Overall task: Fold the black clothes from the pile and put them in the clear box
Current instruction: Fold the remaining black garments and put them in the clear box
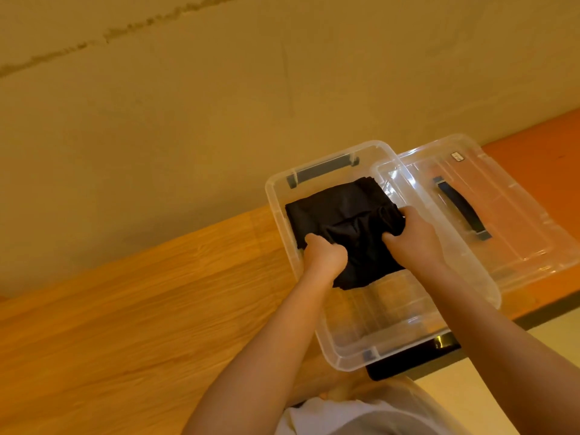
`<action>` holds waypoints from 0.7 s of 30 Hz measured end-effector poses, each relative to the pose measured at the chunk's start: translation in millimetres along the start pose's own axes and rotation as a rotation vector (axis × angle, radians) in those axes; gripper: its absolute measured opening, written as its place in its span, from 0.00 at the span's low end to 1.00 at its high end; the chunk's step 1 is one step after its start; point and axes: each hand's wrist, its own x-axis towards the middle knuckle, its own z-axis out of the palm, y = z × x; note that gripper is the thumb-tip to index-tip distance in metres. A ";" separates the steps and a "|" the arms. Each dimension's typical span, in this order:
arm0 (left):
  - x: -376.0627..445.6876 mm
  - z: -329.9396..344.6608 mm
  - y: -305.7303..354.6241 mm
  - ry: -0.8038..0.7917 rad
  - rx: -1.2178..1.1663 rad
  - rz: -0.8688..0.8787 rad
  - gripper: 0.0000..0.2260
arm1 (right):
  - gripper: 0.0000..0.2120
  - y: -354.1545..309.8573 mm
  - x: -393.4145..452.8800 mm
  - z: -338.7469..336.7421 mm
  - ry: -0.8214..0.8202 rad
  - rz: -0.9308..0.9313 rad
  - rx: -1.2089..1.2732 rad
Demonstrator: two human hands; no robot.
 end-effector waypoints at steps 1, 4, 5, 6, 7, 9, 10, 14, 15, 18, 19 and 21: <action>5.8 2.5 -1.2 -0.006 -0.033 -0.073 0.25 | 0.21 3.8 3.7 -0.1 -0.012 0.020 -0.021; 19.5 9.0 -8.4 0.024 -0.123 -0.201 0.24 | 0.15 12.9 13.7 0.0 -0.078 0.063 -0.077; 20.6 10.7 -9.6 0.031 -0.137 -0.229 0.24 | 0.13 15.4 15.9 0.1 -0.107 0.075 -0.099; 22.5 13.4 -10.6 0.046 -0.150 -0.245 0.25 | 0.12 18.2 17.8 0.7 -0.128 0.087 -0.123; 24.3 16.1 -11.8 0.061 -0.158 -0.252 0.26 | 0.12 20.8 18.8 1.6 -0.139 0.096 -0.145; 23.6 21.0 -13.9 0.106 -0.155 -0.265 0.27 | 0.13 25.6 19.2 5.4 -0.135 0.072 -0.172; 21.9 23.4 -15.3 0.144 -0.101 -0.235 0.25 | 0.14 27.2 18.5 7.7 -0.114 0.041 -0.174; 15.7 41.7 -30.1 0.300 0.359 0.094 0.30 | 0.17 27.6 11.9 12.9 0.024 -0.112 -0.160; 13.9 46.4 -34.6 0.328 0.516 0.164 0.37 | 0.19 26.8 11.2 13.7 0.055 -0.152 -0.177; 5.0 51.9 -40.1 0.414 0.928 0.410 0.40 | 0.23 25.8 11.4 17.9 0.165 -0.363 -0.293; 3.5 52.1 -41.2 0.410 1.026 0.506 0.39 | 0.23 26.5 11.6 21.6 0.189 -0.436 -0.337; 4.8 51.7 -44.3 0.273 1.139 0.631 0.34 | 0.23 28.9 10.8 29.2 0.167 -0.537 -0.432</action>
